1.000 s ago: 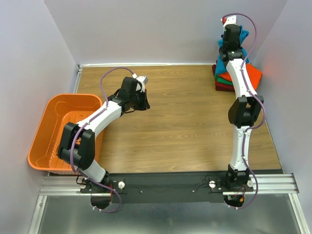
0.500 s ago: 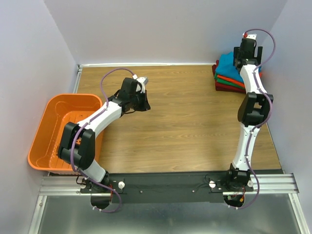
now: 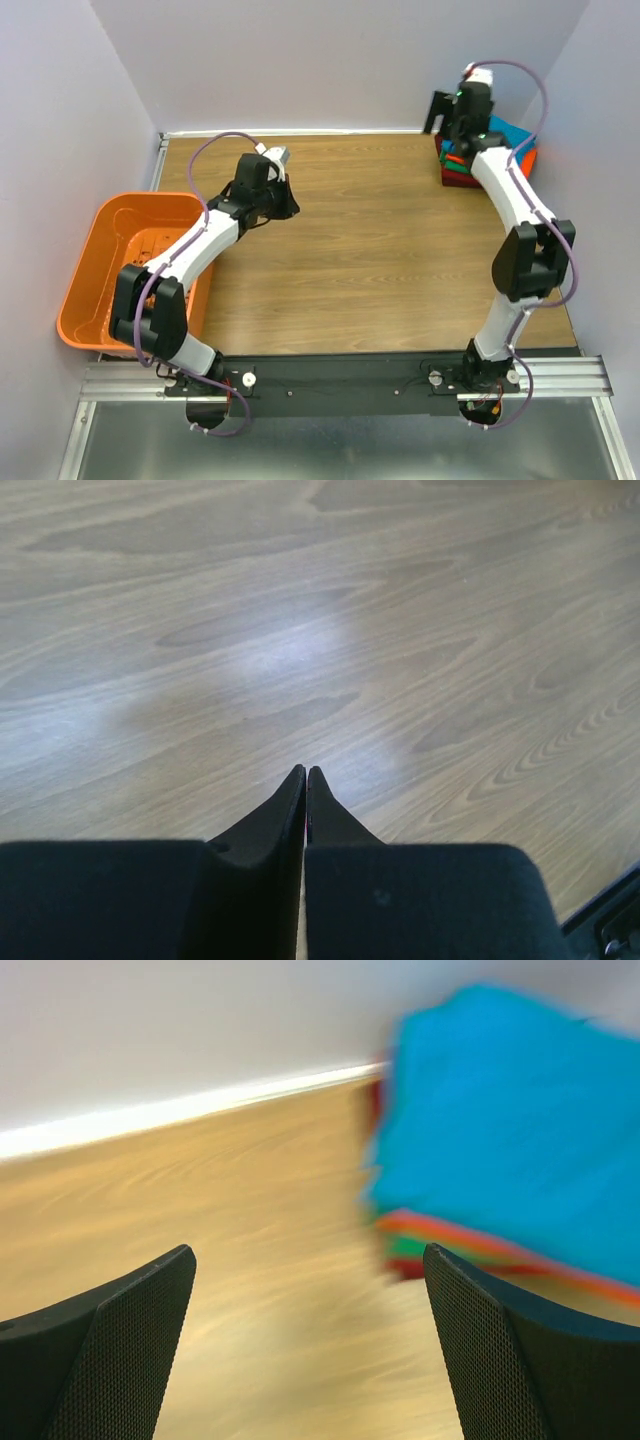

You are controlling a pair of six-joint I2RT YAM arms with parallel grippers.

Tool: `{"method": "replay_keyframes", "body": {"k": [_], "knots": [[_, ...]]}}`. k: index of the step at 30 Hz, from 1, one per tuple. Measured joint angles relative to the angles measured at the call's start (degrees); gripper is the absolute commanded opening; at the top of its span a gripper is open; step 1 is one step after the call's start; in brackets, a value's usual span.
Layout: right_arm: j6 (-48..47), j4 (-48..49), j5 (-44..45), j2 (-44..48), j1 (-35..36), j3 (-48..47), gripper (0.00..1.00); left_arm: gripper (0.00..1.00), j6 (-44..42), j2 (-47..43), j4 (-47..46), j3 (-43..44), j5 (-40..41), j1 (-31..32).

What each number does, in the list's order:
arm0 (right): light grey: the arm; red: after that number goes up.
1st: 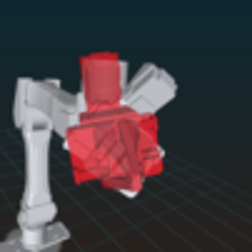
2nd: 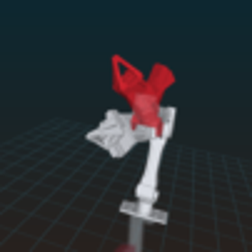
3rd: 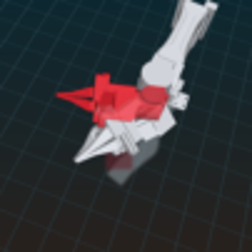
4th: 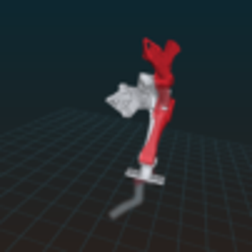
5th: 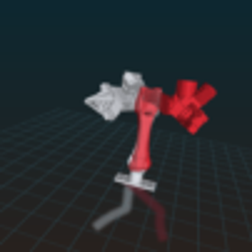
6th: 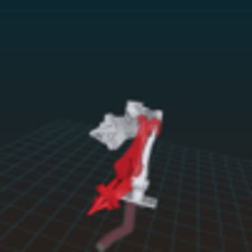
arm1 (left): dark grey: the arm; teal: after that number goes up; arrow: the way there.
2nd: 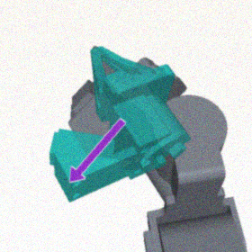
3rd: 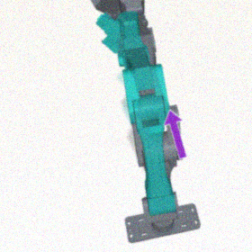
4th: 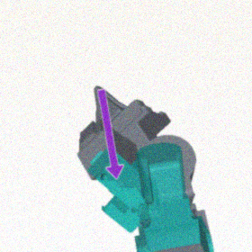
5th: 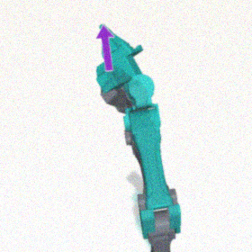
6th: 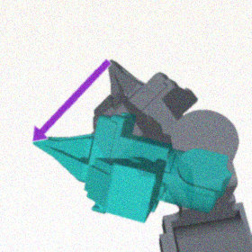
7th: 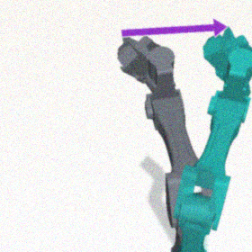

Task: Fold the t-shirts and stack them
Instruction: Reset both grippers

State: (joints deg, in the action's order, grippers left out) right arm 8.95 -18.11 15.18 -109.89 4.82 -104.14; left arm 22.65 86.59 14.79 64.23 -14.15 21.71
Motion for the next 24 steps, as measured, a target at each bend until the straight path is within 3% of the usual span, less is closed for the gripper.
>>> {"method": "replay_keyframes", "body": {"k": [9,16,24], "knots": [[12.39,7.76,-8.68,19.67,17.42,32.06,1.0,0.09,1.29,-6.1,-2.05,-0.22,3.61,-2.78],[18.82,10.75,-11.67,35.19,18.38,49.77,1.0,0.12,2.62,-12.9,-4.37,-5.38,6.27,-2.75],[20.09,11.21,-7.74,46.31,18.38,57.0,1.0,0.12,4.92,-18.88,-7.78,-11.85,7.58,-2.75]]}}
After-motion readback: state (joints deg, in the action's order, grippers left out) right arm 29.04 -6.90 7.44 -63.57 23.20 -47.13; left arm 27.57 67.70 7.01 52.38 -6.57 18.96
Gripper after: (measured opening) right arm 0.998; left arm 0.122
